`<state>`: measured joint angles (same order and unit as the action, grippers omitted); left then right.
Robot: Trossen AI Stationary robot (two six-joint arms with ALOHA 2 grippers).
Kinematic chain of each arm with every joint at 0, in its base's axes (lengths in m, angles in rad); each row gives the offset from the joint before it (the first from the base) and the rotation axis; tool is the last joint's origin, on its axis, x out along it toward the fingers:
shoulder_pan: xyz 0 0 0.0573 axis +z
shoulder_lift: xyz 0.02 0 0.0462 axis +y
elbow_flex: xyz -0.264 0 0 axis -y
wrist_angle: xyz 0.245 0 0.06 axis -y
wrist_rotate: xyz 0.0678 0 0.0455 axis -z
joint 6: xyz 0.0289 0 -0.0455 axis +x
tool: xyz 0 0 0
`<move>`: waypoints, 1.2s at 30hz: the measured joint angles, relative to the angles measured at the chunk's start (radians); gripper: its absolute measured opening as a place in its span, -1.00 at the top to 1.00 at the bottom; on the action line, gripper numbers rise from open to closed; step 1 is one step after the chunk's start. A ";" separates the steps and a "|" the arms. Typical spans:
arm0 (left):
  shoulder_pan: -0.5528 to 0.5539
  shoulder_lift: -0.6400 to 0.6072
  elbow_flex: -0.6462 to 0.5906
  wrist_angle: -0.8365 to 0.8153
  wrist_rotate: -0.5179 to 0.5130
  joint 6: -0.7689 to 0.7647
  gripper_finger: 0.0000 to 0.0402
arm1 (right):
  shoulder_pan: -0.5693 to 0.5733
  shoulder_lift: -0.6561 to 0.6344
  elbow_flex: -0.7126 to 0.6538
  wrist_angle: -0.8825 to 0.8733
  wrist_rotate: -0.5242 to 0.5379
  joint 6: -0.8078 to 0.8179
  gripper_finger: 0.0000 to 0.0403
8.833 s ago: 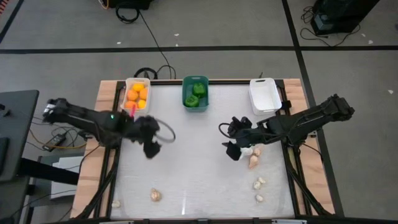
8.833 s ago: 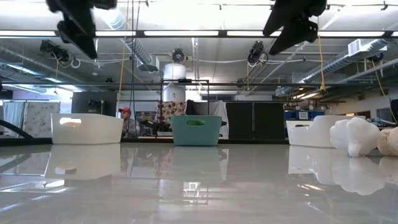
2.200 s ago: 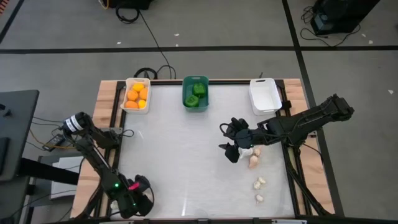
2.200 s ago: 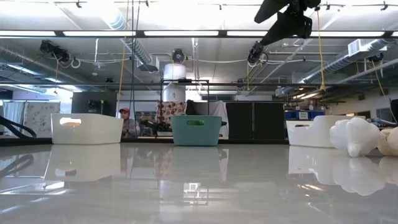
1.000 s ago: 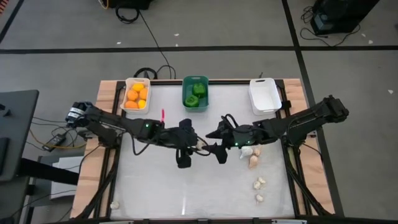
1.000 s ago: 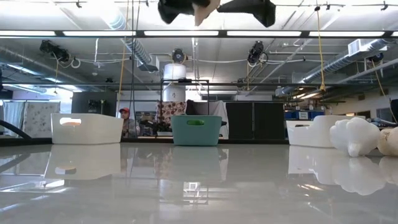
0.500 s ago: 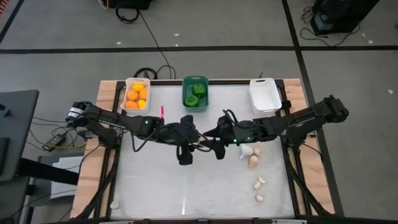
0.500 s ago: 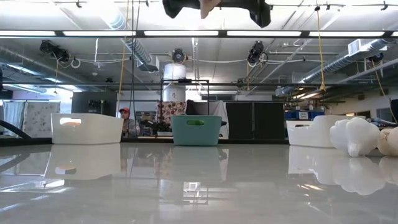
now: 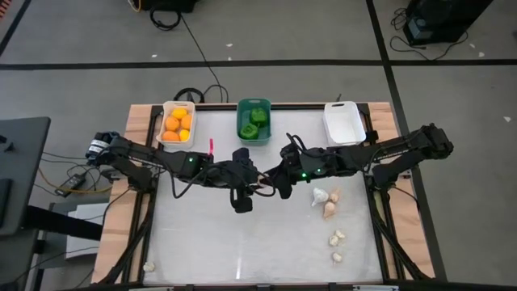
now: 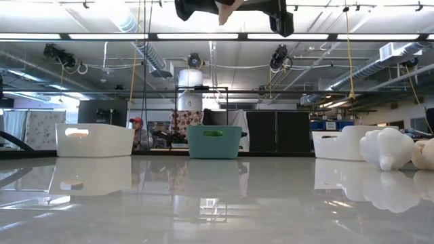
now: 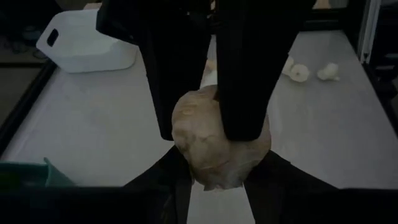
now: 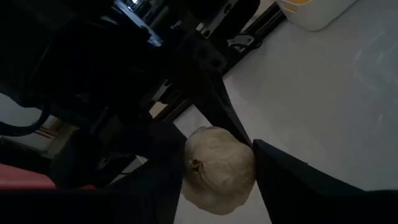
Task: Sort produce into baskets
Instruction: Put the bottom left white garlic into the right white bin
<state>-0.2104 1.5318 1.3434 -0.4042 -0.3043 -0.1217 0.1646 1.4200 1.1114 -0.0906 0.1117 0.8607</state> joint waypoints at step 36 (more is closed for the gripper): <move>0.047 -0.226 -0.151 -0.412 -0.023 -0.363 -0.34 | -0.388 -0.210 -0.002 -0.674 -0.024 -0.161 0.31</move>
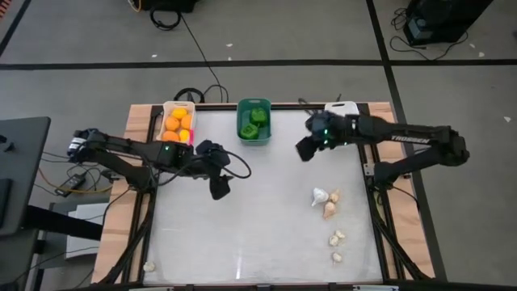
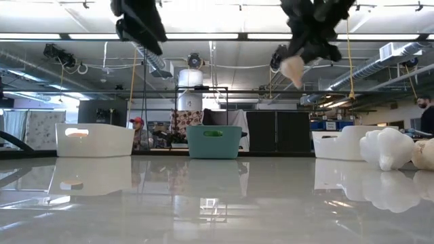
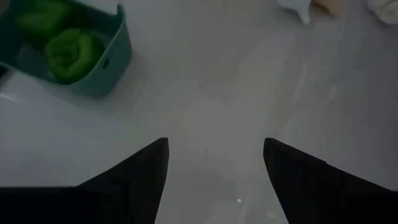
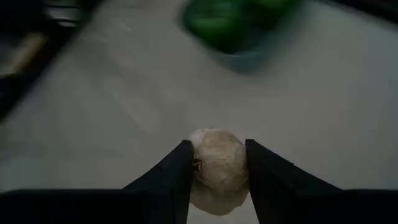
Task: Sort produce into baskets
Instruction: Put the bottom left white garlic into the right white bin
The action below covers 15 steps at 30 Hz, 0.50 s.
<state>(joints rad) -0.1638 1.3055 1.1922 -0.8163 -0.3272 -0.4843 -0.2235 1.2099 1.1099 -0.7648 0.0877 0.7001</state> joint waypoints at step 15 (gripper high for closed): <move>0.000 -0.004 -0.176 -0.024 -0.009 -0.201 -0.33 | -0.432 -0.029 -0.005 -0.367 0.250 -0.150 0.31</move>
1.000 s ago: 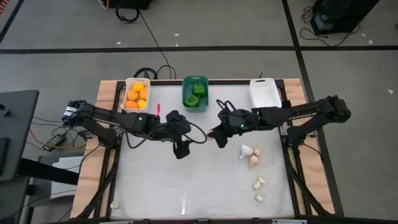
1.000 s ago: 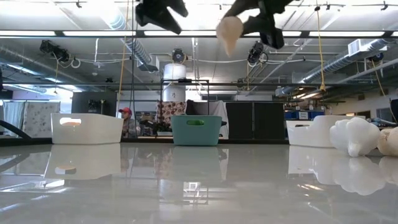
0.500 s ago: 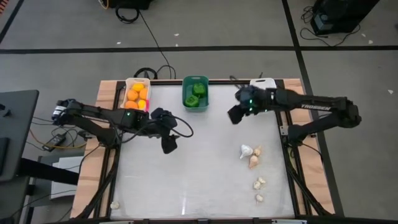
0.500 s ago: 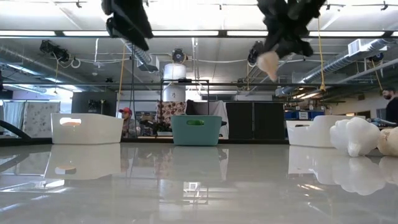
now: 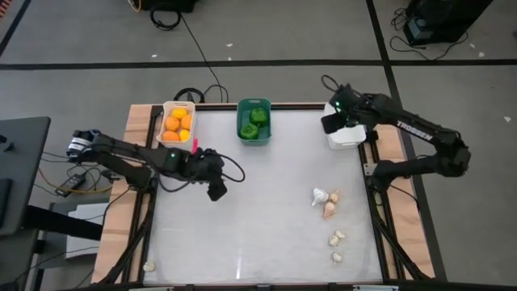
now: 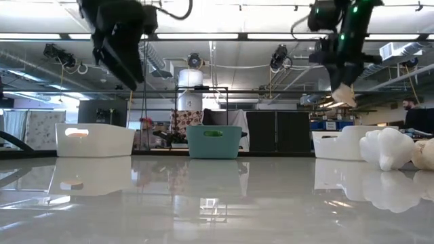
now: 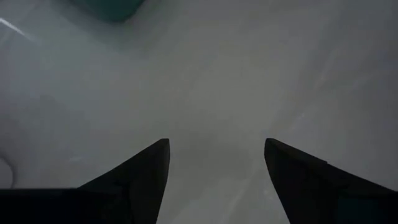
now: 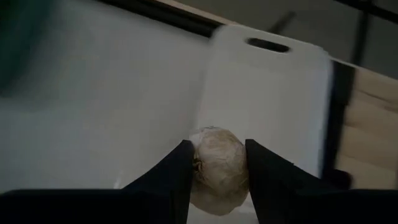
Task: Sort produce into baskets
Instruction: Put the bottom left white garlic into the right white bin
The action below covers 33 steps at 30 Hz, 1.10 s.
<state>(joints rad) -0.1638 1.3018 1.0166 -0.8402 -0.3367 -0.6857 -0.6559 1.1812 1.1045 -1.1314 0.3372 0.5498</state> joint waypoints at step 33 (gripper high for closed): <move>-0.002 0.001 -0.079 0.035 0.045 -0.105 -0.33 | -0.184 0.160 -0.069 0.110 -0.052 -0.105 0.01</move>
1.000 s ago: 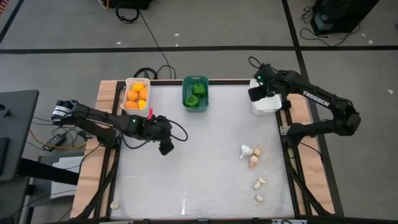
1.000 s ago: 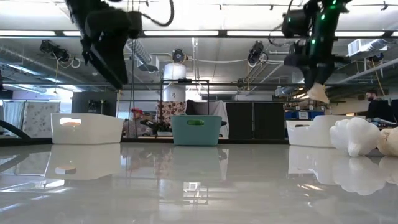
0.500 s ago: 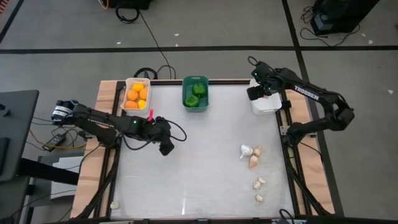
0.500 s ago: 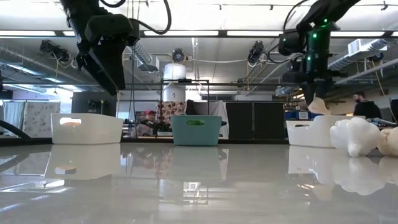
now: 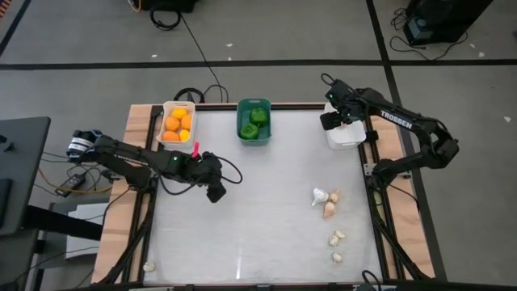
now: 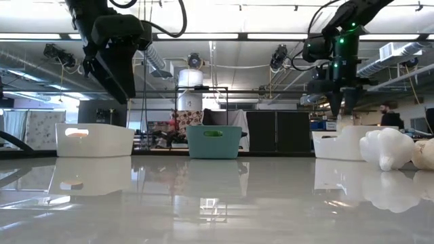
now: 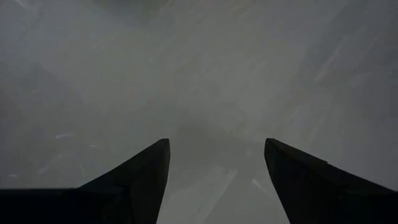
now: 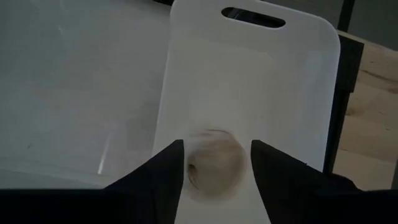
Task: Sort produce into baskets
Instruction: Put the bottom left white garlic into the right white bin
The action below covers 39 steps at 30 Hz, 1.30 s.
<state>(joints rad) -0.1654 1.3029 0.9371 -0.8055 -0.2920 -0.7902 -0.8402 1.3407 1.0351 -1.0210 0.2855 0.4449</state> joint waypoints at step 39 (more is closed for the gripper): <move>-0.437 0.010 0.000 -0.249 0.470 -0.184 -0.29 | 0.356 -0.335 0.000 0.111 -0.077 0.004 -0.22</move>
<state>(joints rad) -0.6025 1.3131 0.9375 -1.0545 0.1776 -0.9743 -0.4842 1.0058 1.0355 -0.9095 0.2086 0.4484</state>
